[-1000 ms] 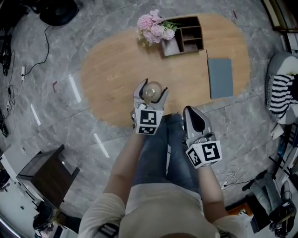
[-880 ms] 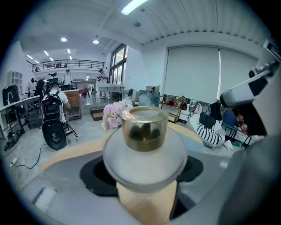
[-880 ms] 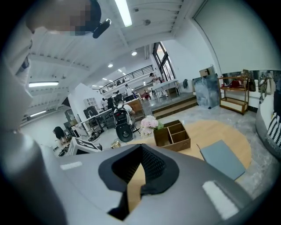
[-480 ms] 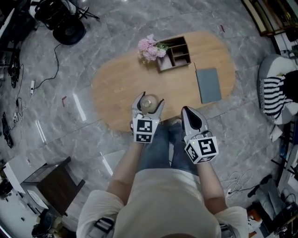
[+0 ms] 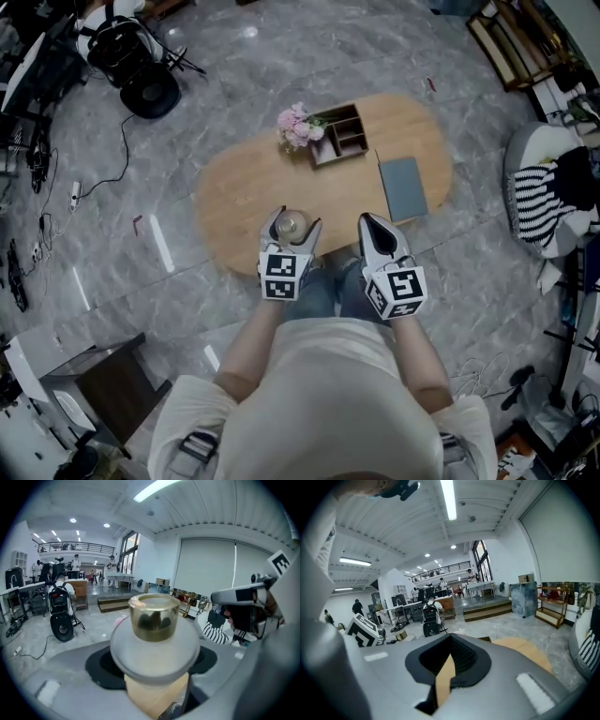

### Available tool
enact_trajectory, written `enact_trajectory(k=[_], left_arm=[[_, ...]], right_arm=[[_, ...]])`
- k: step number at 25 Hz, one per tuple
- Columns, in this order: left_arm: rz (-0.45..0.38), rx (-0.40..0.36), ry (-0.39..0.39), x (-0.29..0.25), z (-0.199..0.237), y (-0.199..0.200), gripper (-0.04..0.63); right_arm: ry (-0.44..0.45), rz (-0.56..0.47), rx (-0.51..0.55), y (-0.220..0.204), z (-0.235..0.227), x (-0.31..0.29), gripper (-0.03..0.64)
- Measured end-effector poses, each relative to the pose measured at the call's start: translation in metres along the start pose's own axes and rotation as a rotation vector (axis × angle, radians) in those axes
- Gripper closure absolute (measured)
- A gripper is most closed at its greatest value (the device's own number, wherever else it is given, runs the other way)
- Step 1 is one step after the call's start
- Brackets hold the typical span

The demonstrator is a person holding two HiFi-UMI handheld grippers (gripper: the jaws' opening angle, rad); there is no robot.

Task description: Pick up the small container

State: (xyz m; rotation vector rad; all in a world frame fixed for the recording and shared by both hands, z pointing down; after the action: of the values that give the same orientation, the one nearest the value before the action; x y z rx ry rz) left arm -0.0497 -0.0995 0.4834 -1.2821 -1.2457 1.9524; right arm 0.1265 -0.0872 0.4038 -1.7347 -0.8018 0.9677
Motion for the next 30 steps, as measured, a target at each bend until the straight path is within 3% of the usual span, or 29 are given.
enact_trajectory(k=[9,15,30], left_arm=[[-0.036,0.041,0.01,0.043,-0.003,0.038,0.25],[-0.074,0.026,0.009,0.066,0.0,0.058,0.25],[-0.125,0.023,0.009,0.096,-0.001,0.067,0.25]], right_arm=[[0.041,-0.05,0.044,0.033,0.022,0.006,0.615],[0.059,-0.073,0.083,0.045,0.038,0.012,0.615],[0.062,-0.099,0.099,0.049,0.045,0.022,0.615]])
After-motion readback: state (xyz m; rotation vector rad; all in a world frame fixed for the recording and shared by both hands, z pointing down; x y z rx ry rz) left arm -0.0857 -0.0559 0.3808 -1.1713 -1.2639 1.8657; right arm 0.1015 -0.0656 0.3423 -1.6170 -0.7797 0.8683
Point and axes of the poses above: the fingertips, and each gripper's own axes: x backward along the fingers, z to its left, y out of its top, the point moved 6 cm from there along x, backward along the fingers, and after that the axes turned 7 degrees about -z, right-handed, at the moved point
